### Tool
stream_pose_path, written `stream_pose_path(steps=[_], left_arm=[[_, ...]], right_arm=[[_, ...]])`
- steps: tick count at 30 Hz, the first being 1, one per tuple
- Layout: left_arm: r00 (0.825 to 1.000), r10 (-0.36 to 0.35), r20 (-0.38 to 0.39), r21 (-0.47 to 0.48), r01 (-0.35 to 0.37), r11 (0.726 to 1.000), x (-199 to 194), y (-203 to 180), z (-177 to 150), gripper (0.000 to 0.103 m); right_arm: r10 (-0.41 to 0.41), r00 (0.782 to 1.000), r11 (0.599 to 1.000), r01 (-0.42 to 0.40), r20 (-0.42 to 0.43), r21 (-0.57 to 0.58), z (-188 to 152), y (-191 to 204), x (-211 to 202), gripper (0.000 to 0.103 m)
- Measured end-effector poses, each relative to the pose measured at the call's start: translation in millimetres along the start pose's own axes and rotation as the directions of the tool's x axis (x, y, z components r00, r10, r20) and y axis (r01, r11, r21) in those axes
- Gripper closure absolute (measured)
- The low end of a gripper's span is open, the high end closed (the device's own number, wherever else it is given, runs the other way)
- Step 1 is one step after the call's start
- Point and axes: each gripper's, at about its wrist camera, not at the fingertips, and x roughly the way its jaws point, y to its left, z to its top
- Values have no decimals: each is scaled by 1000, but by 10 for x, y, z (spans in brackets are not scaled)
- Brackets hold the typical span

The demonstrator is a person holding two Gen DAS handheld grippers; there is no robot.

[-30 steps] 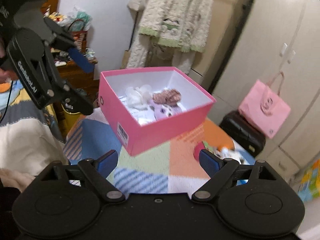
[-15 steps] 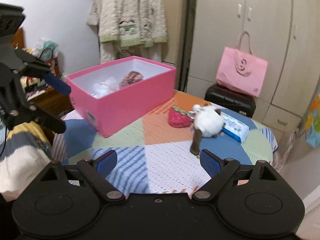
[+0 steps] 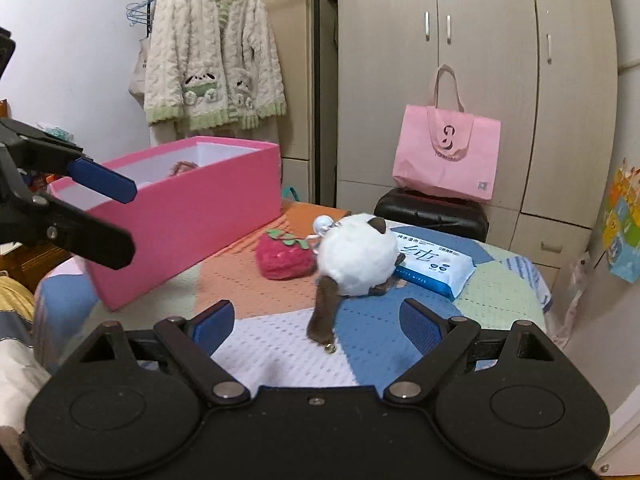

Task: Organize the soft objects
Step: 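Move both tools toward the white plush cat on the table, then close both grippers on the white plush cat from either side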

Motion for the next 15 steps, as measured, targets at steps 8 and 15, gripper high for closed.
stream_pose_path(steps=[8, 15], left_arm=[[998, 22, 64, -40, -20, 999, 556, -45, 153, 6], [999, 37, 15, -96, -35, 995, 1106, 105, 298, 8]], right_arm=[[-23, 999, 1000, 22, -39, -15, 119, -88, 548, 11], [-17, 994, 998, 24, -105, 60, 235, -264, 923, 11]])
